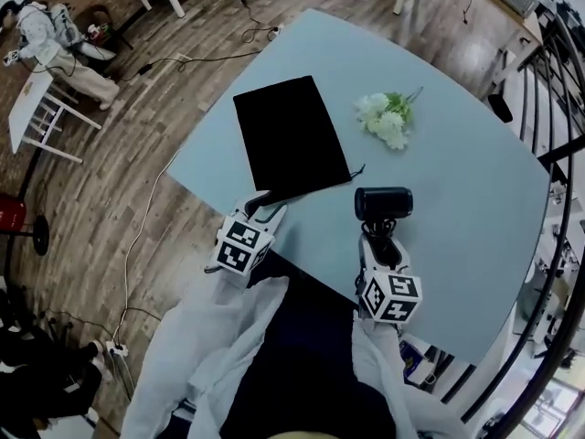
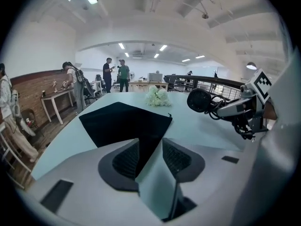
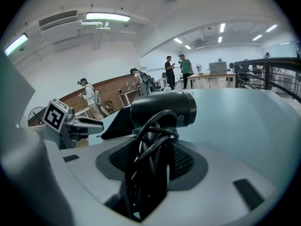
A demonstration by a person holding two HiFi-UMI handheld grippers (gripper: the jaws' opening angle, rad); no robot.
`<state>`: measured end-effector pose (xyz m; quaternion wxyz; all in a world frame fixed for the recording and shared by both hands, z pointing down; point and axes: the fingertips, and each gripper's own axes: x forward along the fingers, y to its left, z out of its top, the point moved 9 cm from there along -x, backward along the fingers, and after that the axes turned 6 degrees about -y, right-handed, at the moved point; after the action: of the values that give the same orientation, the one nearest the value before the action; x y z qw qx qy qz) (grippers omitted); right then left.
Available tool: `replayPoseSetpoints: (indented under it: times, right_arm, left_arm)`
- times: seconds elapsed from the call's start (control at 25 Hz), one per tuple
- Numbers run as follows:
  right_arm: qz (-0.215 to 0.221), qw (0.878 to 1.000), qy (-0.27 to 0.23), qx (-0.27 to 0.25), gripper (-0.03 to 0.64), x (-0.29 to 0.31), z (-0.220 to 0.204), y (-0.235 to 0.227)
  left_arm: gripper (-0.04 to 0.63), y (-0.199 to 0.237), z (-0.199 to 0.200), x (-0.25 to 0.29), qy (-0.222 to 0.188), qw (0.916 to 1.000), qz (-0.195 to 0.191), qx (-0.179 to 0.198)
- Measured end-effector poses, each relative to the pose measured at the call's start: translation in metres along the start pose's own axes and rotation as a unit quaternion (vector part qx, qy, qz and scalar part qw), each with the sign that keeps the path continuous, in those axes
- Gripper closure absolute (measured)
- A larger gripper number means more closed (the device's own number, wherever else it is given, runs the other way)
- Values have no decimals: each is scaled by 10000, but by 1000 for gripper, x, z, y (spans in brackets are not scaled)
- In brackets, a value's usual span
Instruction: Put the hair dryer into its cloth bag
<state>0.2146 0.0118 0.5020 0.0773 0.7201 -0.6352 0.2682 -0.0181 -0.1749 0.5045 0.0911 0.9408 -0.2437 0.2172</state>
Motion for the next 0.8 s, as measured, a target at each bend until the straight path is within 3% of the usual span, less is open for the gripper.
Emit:
replayPoseSetpoints:
  times: [0.52, 0.68, 0.8]
  right_arm:
    - [1, 9993, 355, 110, 414, 5, -19, 17]
    - [41, 9991, 411, 100, 414, 6, -21, 21]
    - [60, 9990, 430, 110, 416, 7, -21, 23]
  left_arm:
    - [396, 18, -18, 43, 744, 9938, -314, 766]
    - [402, 20, -12, 46, 643, 9956, -295, 612]
    - [463, 21, -9, 46, 614, 9966, -238, 498]
